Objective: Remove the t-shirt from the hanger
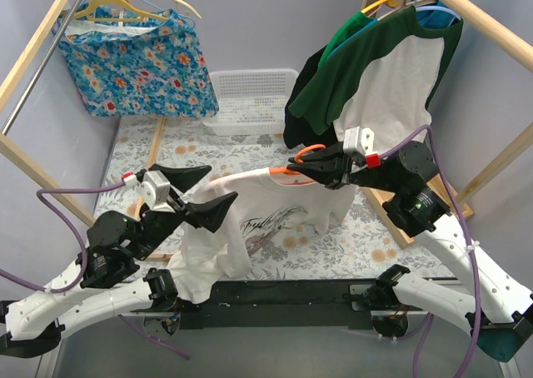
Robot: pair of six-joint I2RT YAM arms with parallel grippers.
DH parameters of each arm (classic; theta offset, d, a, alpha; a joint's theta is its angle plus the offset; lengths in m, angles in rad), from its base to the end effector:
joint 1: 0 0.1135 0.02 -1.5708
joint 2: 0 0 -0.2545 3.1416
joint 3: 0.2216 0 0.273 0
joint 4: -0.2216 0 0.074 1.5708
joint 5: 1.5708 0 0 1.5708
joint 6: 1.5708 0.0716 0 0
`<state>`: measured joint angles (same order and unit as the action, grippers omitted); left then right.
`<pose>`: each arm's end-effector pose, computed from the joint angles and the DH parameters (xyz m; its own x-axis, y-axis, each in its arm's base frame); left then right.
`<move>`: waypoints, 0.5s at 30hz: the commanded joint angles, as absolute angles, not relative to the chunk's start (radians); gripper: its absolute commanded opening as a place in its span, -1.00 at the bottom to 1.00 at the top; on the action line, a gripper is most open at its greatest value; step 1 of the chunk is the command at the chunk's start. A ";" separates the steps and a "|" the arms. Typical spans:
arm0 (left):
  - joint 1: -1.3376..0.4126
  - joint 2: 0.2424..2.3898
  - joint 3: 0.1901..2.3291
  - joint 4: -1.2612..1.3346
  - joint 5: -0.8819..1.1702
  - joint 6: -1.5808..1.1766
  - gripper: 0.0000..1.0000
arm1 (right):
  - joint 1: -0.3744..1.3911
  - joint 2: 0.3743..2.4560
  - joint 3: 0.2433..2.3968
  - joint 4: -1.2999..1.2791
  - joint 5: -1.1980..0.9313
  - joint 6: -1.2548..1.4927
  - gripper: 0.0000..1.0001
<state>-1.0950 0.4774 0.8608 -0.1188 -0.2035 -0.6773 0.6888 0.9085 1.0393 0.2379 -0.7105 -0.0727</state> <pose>0.0851 -0.1335 0.4234 -0.3962 -0.5710 -0.7190 0.6839 0.3390 -0.6461 0.1551 0.1882 0.4547 0.3466 0.2141 -0.9133 -0.9288 0.2146 -0.3022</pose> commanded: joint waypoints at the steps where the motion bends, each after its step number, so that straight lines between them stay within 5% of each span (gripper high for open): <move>1: -1.094 0.463 0.779 -0.043 -0.506 -0.733 0.76 | 0.690 0.861 1.060 0.130 -0.550 -0.152 -0.97; 5: -1.094 0.523 0.761 -0.057 -0.621 -0.749 0.77 | 0.690 0.850 1.077 0.039 -0.494 -0.195 -0.97; 15: -1.092 0.587 0.752 -0.205 -0.489 -0.782 0.79 | 0.692 0.821 1.167 -0.187 -0.416 -0.281 -0.97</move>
